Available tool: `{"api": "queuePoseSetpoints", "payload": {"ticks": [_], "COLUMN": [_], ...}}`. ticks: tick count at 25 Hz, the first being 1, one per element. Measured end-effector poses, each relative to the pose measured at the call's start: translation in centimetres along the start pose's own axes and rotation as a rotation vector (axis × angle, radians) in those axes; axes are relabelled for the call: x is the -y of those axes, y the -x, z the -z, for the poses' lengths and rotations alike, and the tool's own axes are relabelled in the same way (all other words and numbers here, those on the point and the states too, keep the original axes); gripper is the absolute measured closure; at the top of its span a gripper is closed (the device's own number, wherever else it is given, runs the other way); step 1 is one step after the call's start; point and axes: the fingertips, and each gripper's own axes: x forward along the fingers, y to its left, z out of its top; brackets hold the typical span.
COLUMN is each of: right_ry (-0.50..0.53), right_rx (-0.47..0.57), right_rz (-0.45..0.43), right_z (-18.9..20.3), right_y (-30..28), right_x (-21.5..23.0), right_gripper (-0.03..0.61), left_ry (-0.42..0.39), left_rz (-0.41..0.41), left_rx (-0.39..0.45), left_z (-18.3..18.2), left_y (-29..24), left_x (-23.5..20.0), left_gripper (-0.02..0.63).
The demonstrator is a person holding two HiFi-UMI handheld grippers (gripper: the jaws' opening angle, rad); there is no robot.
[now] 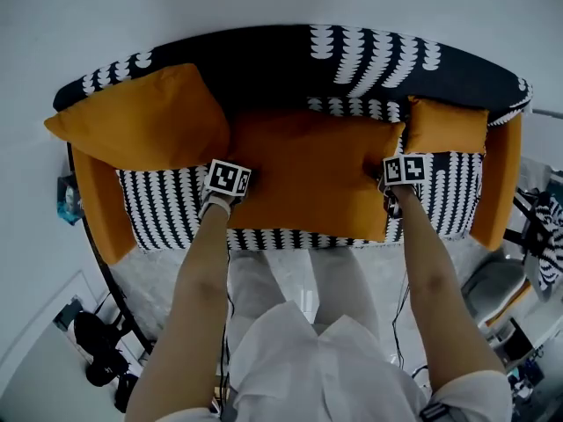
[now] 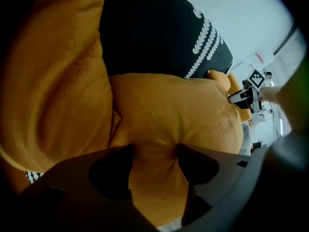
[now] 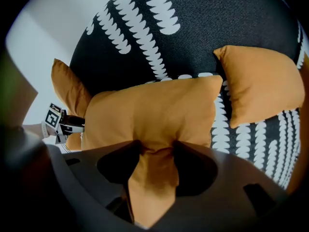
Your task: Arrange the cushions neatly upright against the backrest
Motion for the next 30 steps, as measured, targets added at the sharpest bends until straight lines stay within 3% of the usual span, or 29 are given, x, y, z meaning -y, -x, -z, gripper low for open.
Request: {"api": "queuePoseSetpoints", "payload": {"ticks": [4, 9, 13, 18, 24, 30], "right_ry": [0.0, 0.008, 0.017, 0.001, -0.021, 0.038], "right_rx": [-0.004, 0.063, 0.128, 0.202, 0.467, 0.711], "right_rz": [-0.016, -0.005, 0.023, 0.115, 0.141, 0.13], "right_z": [-0.4, 0.1, 0.3, 1.1, -0.5, -5.6], "right_y": [0.1, 1.4, 3.2, 6.9, 16.0, 21.5], "right_x": [-0.7, -1.9, -2.6, -1.8, 0.3, 0.1], "right_gripper": [0.42, 0.529, 0.557, 0.565, 0.565, 0.565], "left_ry": [-0.005, 0.045, 0.024, 0.01, 0.006, -0.004], "left_rz": [0.015, -0.015, -0.072, -0.039, 0.018, -0.034], "left_rx": [0.014, 0.057, 0.074, 0.134, 0.352, 0.56], "left_z": [-0.3, -0.4, -0.4, -1.0, -5.2, -10.6], "left_y": [-0.3, 0.7, 2.3, 4.2, 8.2, 13.4], "left_x": [0.1, 0.5, 1.0, 4.0, 10.1, 11.6], "left_gripper": [0.334, 0.484, 0.58, 0.594, 0.594, 0.594]}}
